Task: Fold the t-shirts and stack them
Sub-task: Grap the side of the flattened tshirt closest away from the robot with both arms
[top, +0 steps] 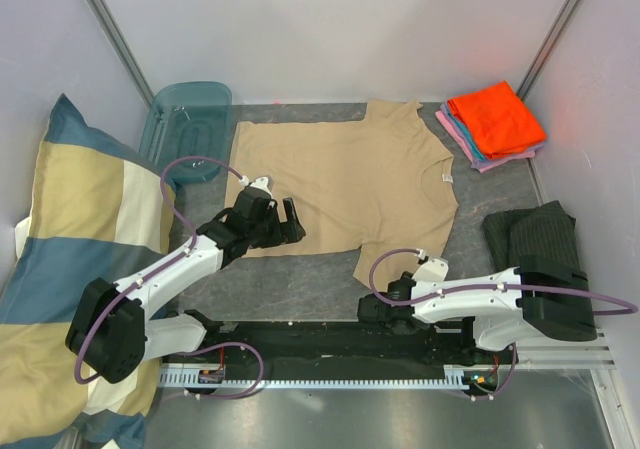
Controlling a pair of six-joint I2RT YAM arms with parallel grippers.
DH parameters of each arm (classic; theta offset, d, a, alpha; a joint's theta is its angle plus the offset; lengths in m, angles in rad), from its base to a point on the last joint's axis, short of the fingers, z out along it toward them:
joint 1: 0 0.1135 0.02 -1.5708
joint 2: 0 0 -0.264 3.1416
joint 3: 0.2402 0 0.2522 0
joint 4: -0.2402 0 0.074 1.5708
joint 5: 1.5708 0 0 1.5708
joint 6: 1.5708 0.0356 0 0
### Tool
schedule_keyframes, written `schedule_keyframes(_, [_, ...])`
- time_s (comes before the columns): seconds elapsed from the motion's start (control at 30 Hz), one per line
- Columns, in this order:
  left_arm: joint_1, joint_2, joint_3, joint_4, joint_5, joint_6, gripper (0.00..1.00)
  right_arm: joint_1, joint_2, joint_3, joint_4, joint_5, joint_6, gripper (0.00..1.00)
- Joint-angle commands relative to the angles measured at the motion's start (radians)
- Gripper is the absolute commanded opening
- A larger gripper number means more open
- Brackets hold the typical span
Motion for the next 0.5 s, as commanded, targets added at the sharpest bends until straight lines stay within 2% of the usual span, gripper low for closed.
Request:
schedule_keyframes(0.0, [-0.005,-0.008,-0.001,0.029,0.033,-0.019,0.98,0.006,-0.017,-0.022,0.032,-0.008,0.281,0.56])
schedule_keyframes(0.33, [-0.005,-0.013,-0.005,0.028,0.036,-0.017,0.98,0.006,-0.022,-0.078,0.149,-0.051,0.247,0.49])
schedule_keyframes(0.43, [-0.005,-0.015,-0.005,0.028,0.036,-0.019,0.98,0.006,-0.02,-0.083,0.157,-0.053,0.246,0.41])
schedule_keyframes(0.47, [-0.005,-0.015,-0.005,0.028,0.034,-0.019,0.98,0.006,-0.023,-0.084,0.166,-0.053,0.244,0.34])
